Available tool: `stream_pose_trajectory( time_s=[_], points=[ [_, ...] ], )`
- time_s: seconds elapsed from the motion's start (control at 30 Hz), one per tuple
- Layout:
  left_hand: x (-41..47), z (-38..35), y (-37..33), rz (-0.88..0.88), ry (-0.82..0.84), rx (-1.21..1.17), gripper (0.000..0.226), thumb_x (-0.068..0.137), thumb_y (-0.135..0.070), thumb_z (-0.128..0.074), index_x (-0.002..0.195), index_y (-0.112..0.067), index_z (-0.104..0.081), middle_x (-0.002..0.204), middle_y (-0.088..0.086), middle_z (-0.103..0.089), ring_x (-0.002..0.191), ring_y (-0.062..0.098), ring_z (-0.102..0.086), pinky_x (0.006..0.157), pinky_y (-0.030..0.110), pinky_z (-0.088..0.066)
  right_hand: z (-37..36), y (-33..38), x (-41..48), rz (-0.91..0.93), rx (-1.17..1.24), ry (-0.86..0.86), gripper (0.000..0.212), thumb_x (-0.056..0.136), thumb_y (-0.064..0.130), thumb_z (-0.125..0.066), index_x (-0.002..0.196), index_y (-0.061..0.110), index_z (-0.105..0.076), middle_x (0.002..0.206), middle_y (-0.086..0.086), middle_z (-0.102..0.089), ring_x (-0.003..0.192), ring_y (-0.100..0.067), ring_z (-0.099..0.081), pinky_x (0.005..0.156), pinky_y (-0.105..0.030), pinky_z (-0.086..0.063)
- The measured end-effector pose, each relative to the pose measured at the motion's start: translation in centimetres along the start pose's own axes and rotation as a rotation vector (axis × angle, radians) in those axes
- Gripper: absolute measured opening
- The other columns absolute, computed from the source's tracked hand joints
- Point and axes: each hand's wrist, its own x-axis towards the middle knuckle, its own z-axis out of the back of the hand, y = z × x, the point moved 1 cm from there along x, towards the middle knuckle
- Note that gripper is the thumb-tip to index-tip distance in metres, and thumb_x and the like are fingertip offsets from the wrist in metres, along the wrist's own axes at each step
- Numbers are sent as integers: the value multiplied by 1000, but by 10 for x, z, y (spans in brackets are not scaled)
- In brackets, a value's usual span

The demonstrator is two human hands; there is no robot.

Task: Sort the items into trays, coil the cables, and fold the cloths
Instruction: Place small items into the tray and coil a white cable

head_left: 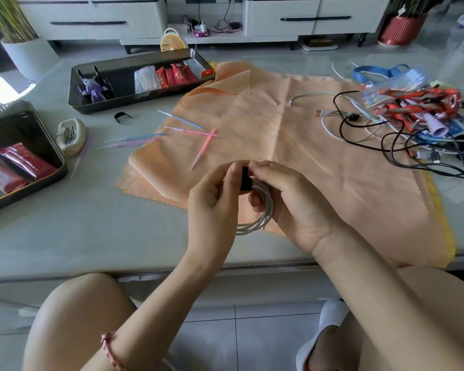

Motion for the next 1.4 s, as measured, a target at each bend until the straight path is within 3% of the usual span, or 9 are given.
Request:
stream_pose_trajectory(
  time_s=[0.4, 0.57, 0.77, 0.83, 0.97, 1.07, 1.17, 1.23, 1.4],
  points=[
    [3, 13, -4, 189, 42, -99, 26, 95, -6, -45, 84, -9, -69, 43, -13, -52, 38, -1, -45, 41, 5, -31, -8, -6, -2, 18, 100, 62, 3, 65, 14, -68, 64, 12, -67, 66, -2, -66, 56, -7, -57, 52, -16, -46],
    [13, 24, 3, 494, 29, -207, 35, 95, -15, -46, 63, -10, -57, 39, -11, -33, 33, 5, -24, 35, 13, -20, -20, -22, -8, 415, -442, -158, 14, 92, 9, -55, 87, 13, -67, 69, 4, -66, 58, -8, -57, 59, -17, -46],
    [57, 60, -2, 471, -90, -261, 30, 93, -16, -49, 63, -10, -50, 40, -10, -26, 32, 6, -21, 35, 14, -20, -48, -20, 16, 598, -867, 14, 37, 99, 20, -39, 126, 45, -42, 105, 29, -58, 95, 11, -55, 82, -7, -40],
    [68, 72, 0, 473, -129, -329, 23, 96, -18, -46, 77, -7, -52, 40, -11, -25, 32, 6, -21, 35, 13, -19, -58, -16, 30, 601, -963, 5, 31, 100, 27, -36, 127, 38, -46, 93, 25, -62, 86, 3, -58, 77, -19, -45],
    [95, 103, 2, 506, -222, -473, 29, 99, -21, -41, 78, -7, -55, 39, -10, -25, 30, 5, -23, 33, 14, -21, -93, -8, 68, 569, -823, 15, 14, 94, 27, -47, 109, 28, -49, 70, 24, -63, 62, 5, -57, 58, -10, -38],
    [115, 124, -6, 516, -189, -533, 25, 99, -26, -41, 94, -7, -57, 58, 3, -54, 55, 14, -57, 57, 24, -50, -117, 0, 110, 452, -697, -19, 7, 96, 22, -48, 102, 25, -47, 66, 6, -62, 54, 1, -55, 56, -18, -39],
    [123, 153, -4, 493, -130, -319, 22, 98, -38, -39, 110, -28, -54, 112, -2, -57, 108, 19, -54, 96, 44, -44, -135, 2, 163, 354, -679, -56, 4, 97, 20, -46, 98, 21, -50, 71, 1, -62, 52, -4, -52, 49, -16, -39],
    [124, 172, -2, 480, -179, -220, 13, 97, -38, -40, 91, -35, -51, 105, -12, -53, 106, 15, -51, 94, 40, -41, -149, 3, 206, 282, -615, -123, 4, 97, 18, -47, 95, 16, -49, 72, -2, -61, 48, -8, -46, 43, -18, -37],
    [141, 203, 14, 557, -254, -184, 12, 96, -24, -47, 93, -19, -58, 108, 4, -62, 100, 18, -62, 89, 34, -50, -184, 1, 314, 271, -675, -250, 12, 97, 12, -45, 86, 10, -49, 80, -11, -61, 52, -13, -49, 41, -18, -37]
  ],
)
